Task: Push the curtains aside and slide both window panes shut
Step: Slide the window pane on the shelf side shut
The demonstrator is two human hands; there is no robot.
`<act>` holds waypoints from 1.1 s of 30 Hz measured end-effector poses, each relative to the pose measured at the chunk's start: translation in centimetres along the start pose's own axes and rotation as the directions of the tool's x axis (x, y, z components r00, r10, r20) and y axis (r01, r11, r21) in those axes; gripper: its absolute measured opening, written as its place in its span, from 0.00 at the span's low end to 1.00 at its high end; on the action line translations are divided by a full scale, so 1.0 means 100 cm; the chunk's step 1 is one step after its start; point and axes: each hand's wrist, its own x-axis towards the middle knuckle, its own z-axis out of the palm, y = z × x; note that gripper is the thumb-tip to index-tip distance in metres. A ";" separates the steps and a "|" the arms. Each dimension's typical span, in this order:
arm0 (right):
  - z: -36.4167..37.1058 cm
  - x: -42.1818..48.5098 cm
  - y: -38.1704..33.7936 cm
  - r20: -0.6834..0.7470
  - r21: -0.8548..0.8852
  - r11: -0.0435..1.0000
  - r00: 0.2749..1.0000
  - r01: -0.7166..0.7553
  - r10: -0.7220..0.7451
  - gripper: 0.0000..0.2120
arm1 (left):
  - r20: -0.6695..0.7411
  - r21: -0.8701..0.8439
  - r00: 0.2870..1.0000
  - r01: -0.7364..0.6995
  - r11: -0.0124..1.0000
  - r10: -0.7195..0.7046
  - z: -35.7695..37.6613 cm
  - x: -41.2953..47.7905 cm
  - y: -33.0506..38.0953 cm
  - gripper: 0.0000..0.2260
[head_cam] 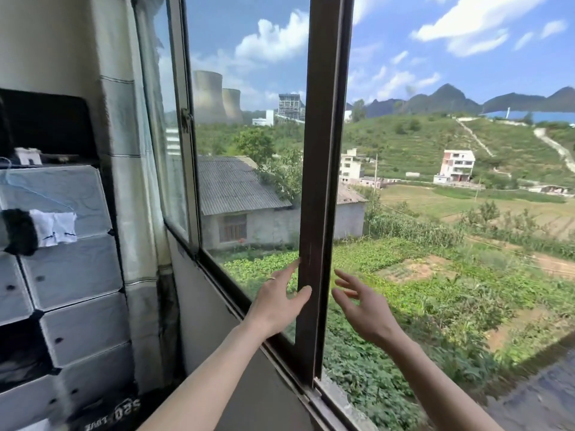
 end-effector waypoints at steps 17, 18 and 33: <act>0.026 0.046 0.054 0.054 0.246 0.965 0.992 0.096 -0.113 0.21 | -0.147 0.137 0.981 -0.104 0.985 0.124 0.027 0.033 -0.027 0.34; 0.030 0.045 0.054 0.033 0.258 0.962 0.994 0.093 -0.105 0.21 | -0.142 0.159 0.981 -0.109 0.981 0.132 0.023 0.033 -0.029 0.33; 0.102 -0.011 -0.025 -0.640 -0.105 0.993 0.768 -0.046 -0.032 0.21 | 0.126 0.260 0.960 -0.276 0.925 0.250 -0.060 0.034 -0.100 0.17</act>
